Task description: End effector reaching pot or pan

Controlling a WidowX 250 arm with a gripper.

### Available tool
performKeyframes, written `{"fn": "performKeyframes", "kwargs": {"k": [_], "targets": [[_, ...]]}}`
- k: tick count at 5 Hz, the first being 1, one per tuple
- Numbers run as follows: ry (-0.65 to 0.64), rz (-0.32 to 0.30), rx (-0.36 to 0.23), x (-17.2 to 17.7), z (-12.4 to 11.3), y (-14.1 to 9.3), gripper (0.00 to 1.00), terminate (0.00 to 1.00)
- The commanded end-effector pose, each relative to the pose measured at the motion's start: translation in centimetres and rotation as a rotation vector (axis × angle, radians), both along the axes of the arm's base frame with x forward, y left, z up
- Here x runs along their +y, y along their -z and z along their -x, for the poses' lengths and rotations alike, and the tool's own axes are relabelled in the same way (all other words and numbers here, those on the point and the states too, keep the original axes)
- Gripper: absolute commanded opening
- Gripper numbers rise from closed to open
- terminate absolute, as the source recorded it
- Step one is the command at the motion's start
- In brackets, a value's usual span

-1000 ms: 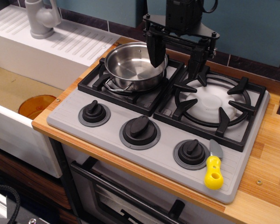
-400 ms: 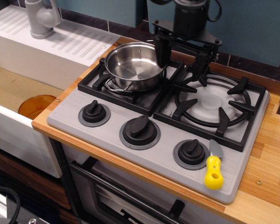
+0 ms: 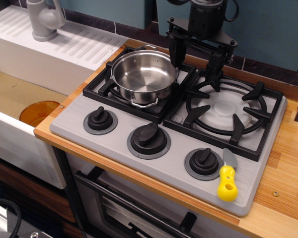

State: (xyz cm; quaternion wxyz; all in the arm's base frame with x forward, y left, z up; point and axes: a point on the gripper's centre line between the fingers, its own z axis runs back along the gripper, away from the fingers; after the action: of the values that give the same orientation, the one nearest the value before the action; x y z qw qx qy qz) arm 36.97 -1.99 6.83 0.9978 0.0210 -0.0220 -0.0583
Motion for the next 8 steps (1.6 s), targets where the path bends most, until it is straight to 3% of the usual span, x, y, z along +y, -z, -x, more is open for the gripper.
{"fn": "performKeyframes", "kwargs": {"k": [1, 3, 8], "targets": [[0.019, -0.022, -0.062, 2.1, -0.5, -2.3, 1.00, 0.00], [0.013, -0.035, -0.067, 3.4, -0.5, -1.6, 1.00, 0.00], [-0.012, 0.058, -0.012, 2.8, -2.5, 0.7, 1.00, 0.00]]}}
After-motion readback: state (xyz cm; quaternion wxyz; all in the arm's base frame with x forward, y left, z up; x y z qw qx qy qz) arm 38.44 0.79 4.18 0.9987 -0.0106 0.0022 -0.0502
